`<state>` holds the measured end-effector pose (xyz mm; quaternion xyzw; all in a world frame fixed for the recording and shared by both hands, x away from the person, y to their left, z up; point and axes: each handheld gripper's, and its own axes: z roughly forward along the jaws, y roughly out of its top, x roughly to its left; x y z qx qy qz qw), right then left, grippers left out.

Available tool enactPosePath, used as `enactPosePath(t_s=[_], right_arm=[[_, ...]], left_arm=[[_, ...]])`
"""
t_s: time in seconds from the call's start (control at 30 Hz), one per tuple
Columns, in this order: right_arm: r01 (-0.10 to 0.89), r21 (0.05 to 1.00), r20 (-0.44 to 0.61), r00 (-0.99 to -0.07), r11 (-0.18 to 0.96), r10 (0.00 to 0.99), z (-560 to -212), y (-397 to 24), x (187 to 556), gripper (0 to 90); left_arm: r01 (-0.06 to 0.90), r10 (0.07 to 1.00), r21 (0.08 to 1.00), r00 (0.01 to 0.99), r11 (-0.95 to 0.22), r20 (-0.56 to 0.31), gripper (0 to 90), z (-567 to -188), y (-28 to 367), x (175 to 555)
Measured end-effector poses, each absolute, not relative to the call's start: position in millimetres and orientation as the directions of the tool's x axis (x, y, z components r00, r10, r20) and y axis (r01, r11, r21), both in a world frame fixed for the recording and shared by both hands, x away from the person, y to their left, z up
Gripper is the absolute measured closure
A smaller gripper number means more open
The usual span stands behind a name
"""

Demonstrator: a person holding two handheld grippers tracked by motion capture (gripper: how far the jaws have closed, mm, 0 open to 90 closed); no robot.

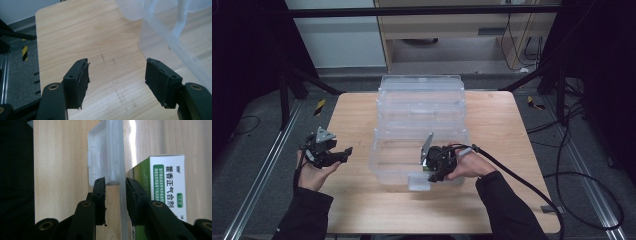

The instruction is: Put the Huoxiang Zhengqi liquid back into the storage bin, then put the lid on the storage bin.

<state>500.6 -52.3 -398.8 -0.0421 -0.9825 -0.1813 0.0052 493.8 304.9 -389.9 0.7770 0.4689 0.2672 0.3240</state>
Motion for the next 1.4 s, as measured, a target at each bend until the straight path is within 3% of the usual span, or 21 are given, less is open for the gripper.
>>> enactPosePath(t_s=[0.87,1.4], right_arm=[[0.072,0.359,0.003,-0.997,0.93,0.076,-399.0,-52.6,498.2,70.7],[0.061,0.364,-0.005,-0.998,0.929,0.067,-399.3,-53.1,497.2,70.8]], left_arm=[[0.451,0.809,0.748,0.555,-0.488,0.193,34.9,-329.0,274.6,523.0],[0.35,0.679,0.704,0.688,-0.618,0.255,36.9,-302.6,249.5,541.5]])
